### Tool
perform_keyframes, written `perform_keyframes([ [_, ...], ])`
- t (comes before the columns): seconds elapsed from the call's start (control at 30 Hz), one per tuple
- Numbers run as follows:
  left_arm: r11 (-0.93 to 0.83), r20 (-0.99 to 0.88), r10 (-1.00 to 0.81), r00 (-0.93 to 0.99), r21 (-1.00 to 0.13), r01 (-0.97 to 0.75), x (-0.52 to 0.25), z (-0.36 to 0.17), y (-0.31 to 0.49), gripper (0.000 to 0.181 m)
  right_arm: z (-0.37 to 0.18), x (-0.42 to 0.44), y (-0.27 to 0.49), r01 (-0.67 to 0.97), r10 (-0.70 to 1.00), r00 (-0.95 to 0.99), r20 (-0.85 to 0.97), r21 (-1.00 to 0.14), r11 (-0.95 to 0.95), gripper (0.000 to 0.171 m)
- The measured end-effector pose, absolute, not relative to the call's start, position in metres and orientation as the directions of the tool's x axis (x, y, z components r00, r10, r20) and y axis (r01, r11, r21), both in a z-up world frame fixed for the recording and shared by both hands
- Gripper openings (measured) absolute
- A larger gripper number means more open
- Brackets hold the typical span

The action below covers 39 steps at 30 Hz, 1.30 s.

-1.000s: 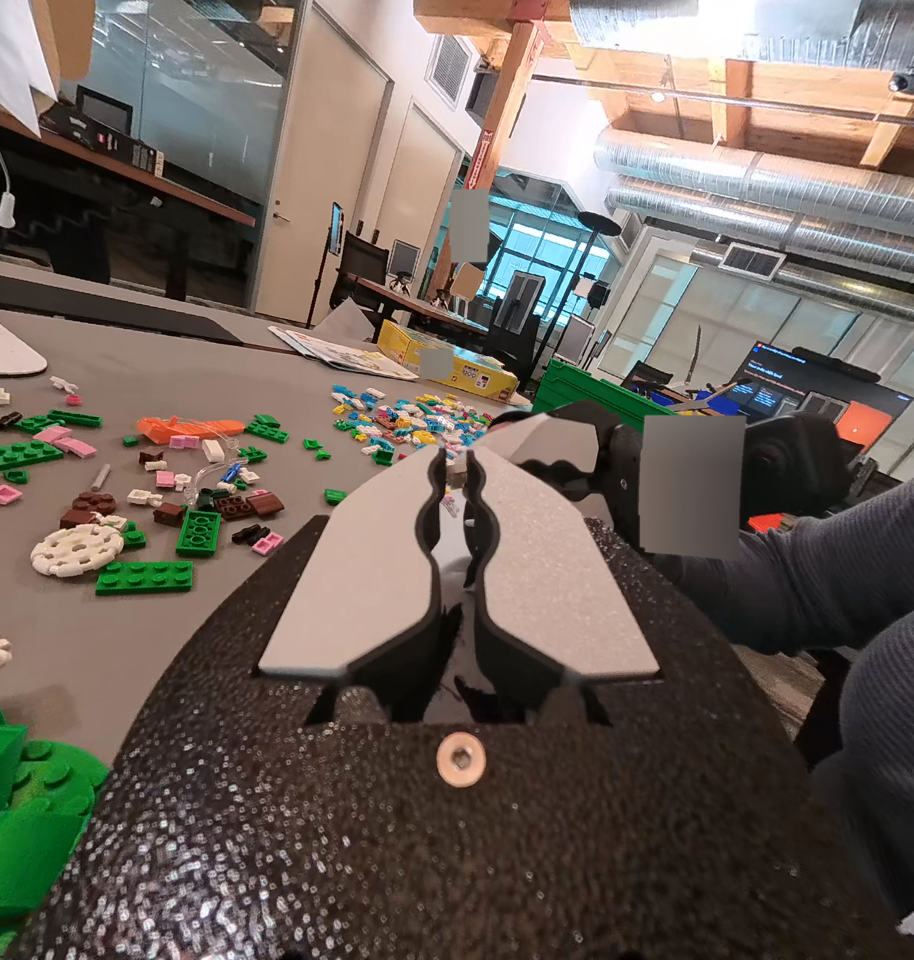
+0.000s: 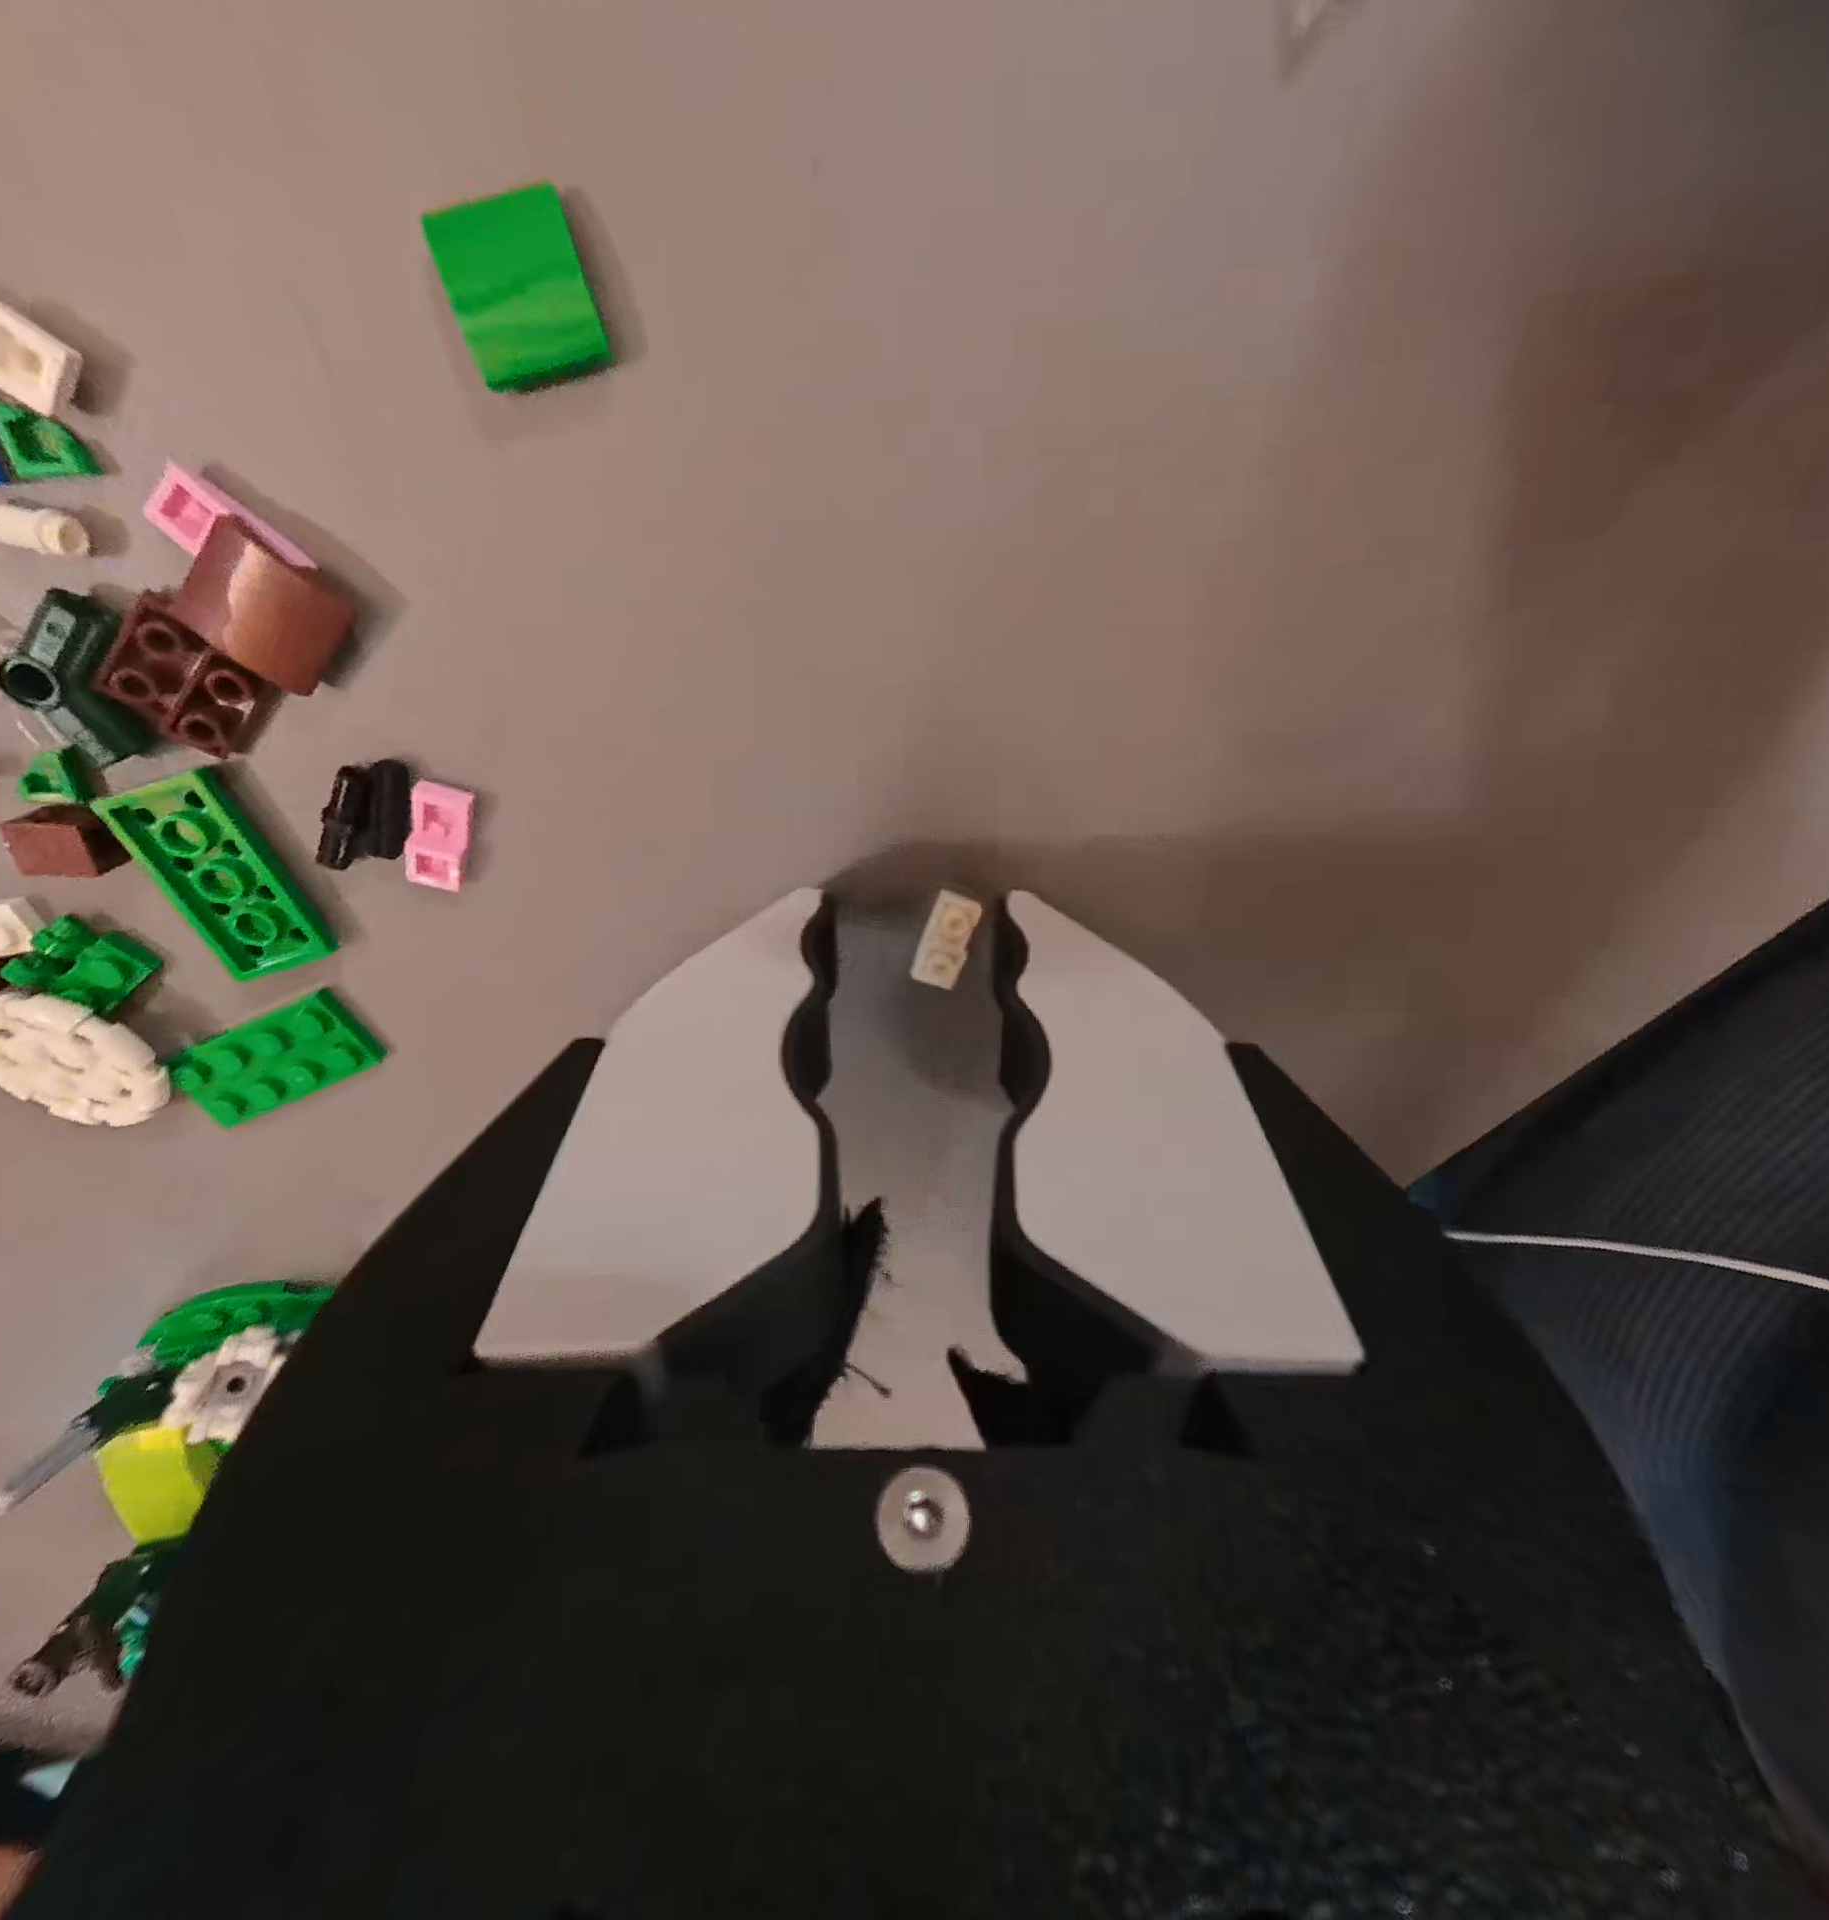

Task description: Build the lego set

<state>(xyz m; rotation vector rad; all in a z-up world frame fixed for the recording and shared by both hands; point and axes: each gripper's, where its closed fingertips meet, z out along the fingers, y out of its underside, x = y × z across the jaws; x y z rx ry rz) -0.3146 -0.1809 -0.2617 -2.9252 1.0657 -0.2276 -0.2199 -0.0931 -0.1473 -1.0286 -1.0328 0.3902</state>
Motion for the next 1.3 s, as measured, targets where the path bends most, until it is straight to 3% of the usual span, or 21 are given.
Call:
perform_keyframes([
  [0.2, -0.780, 0.177, -0.618, 0.766, -0.263, -0.568, -0.306, -0.259, -0.176, 0.044, -0.146, -0.218, -0.092, 0.170, 0.696, 0.506, 0.510, -0.850, 0.499, 0.000],
  [0.3, -0.751, 0.176, -0.589, 0.789, -0.478, -0.454, -0.308, -0.243, -0.170, 0.044, -0.144, -0.217, -0.092, 0.164, 0.691, 0.514, 0.508, -0.849, 0.502, 0.000],
  [0.43, -0.482, 0.052, -0.614, 0.788, -0.816, -0.321, -0.309, -0.213, -0.147, 0.043, -0.146, -0.218, -0.091, 0.148, 0.720, 0.507, 0.473, -0.871, 0.468, 0.000],
  [0.5, -0.338, -0.050, -0.614, 0.788, -0.885, -0.319, -0.312, -0.206, -0.140, 0.042, -0.147, -0.218, -0.089, 0.133, 0.740, 0.507, 0.442, -0.889, 0.439, 0.000],
  [0.57, -0.206, -0.104, -0.611, 0.784, -0.936, -0.285, -0.311, -0.195, -0.138, 0.021, -0.148, -0.217, -0.087, 0.124, 0.750, 0.510, 0.420, -0.899, 0.420, 0.000],
  [0.63, -0.089, -0.138, -0.560, 0.817, -0.970, -0.226, -0.315, -0.187, -0.141, 0.011, -0.148, -0.215, -0.085, 0.117, 0.755, 0.517, 0.402, -0.908, 0.403, 0.000],
  [0.77, 0.084, -0.254, -0.495, 0.831, -0.966, -0.246, -0.321, -0.170, -0.153, 0.010, -0.147, -0.216, -0.087, 0.089, 0.778, 0.508, 0.369, -0.921, 0.378, 0.000],
  [1.3, 0.108, -0.158, -0.481, 0.862, -0.987, -0.120, -0.331, -0.158, -0.164, 0.002, -0.153, -0.238, -0.093, 0.125, 0.782, 0.450, 0.431, -0.897, 0.423, 0.000],
])
